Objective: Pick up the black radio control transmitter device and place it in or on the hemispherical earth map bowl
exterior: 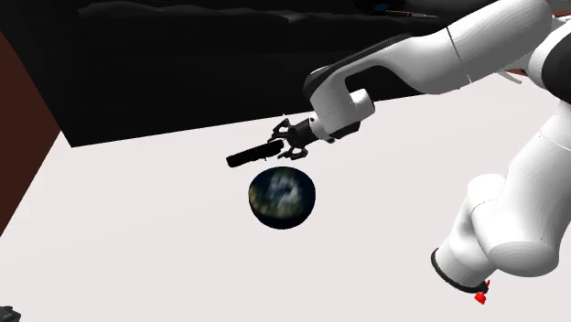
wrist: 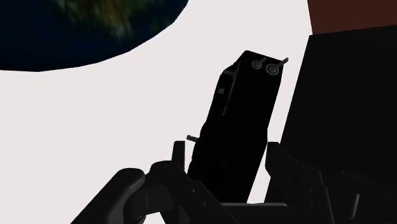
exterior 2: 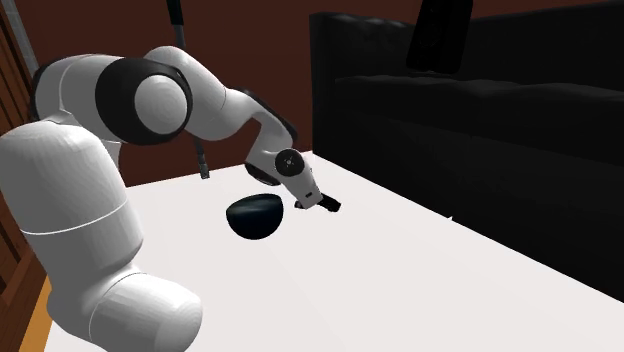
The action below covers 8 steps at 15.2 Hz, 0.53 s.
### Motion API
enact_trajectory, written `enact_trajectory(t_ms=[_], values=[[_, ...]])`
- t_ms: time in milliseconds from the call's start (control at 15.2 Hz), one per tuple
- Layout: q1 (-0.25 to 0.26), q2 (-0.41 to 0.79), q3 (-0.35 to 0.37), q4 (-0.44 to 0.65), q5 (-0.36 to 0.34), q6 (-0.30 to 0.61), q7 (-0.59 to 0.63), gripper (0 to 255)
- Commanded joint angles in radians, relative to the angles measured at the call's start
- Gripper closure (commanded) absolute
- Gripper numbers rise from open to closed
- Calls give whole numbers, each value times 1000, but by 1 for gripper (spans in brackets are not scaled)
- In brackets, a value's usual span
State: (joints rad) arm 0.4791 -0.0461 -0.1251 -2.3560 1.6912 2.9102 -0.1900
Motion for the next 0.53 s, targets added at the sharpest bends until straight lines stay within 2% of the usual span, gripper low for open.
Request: enact_trajectory(t_ms=[0,462], values=[[3,-22,3,-4,-65,8,68,255],[-6,-92,12,-22,-297,9,301,255]])
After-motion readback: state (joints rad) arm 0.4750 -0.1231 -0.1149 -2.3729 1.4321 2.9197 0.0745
